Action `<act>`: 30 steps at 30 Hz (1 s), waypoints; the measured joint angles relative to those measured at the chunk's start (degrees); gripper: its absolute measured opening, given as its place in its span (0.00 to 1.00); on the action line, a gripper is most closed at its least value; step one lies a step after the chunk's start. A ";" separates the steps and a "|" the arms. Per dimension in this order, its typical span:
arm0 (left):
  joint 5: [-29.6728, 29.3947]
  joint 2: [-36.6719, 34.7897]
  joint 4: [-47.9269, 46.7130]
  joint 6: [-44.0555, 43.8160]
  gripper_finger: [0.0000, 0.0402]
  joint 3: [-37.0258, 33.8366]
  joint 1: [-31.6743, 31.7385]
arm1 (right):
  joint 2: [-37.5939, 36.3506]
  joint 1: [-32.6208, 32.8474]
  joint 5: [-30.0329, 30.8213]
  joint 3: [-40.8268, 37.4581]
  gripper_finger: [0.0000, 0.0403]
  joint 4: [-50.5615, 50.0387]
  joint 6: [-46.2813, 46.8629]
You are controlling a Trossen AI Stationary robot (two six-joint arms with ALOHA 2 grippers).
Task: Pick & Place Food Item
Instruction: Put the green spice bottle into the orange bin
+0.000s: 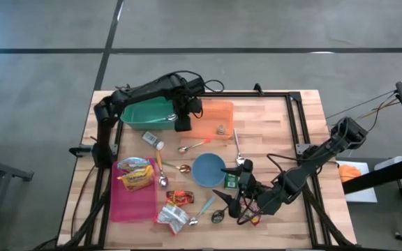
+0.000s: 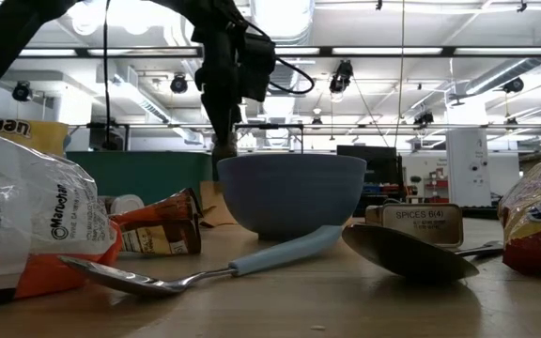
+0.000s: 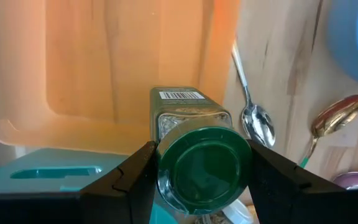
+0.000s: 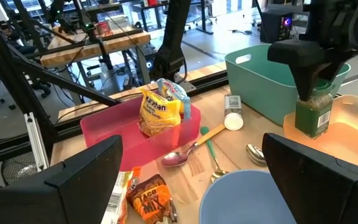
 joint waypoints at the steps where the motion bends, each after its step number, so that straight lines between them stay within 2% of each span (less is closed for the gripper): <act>1: -0.03 0.00 0.00 0.04 0.49 -0.02 0.04 | 0.00 -0.01 0.00 0.00 0.94 -0.02 0.00; 13: 0.09 0.00 2.17 3.54 0.49 -7.33 0.14 | 0.00 -0.02 0.00 0.00 0.94 -0.10 0.00; 26: -0.09 -0.04 4.12 3.09 0.49 -9.35 0.13 | 0.02 -0.02 0.00 0.00 0.94 -1.11 -0.02; 30: -0.08 -0.04 4.76 2.67 0.62 -9.35 0.04 | 0.02 -0.02 0.00 0.00 0.94 -1.11 0.00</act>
